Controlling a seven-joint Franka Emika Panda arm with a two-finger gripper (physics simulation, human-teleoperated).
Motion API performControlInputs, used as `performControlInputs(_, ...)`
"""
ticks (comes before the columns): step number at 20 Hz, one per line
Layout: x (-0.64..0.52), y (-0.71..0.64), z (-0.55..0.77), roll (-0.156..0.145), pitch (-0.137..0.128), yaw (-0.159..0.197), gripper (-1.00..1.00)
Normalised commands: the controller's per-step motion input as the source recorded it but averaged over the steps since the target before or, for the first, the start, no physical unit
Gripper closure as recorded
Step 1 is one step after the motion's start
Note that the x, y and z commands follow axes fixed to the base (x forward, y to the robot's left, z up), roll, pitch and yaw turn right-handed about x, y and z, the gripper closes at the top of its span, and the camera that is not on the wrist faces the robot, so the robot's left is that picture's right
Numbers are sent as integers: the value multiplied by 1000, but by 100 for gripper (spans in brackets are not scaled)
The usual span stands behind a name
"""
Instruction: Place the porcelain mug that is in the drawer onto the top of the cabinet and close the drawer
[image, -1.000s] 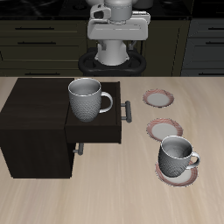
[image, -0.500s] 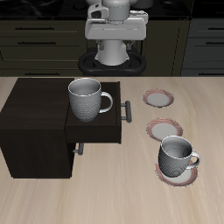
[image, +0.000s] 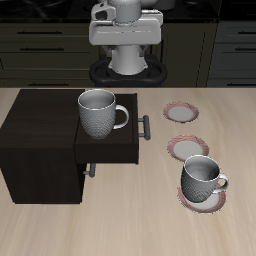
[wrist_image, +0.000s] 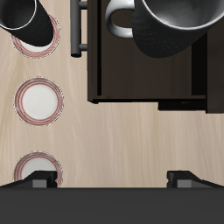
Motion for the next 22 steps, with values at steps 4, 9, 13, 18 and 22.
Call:
performControlInputs(4,224,-126,111,11,3,36,-100)
performControlInputs(9,207,-95,109,10,-4,27,-100)
performControlInputs(13,312,-96,102,-26,2,33,-100)
performControlInputs(18,337,-209,118,-67,-20,-33,-100)
performControlInputs(22,311,-177,106,-54,-20,-74,-100)
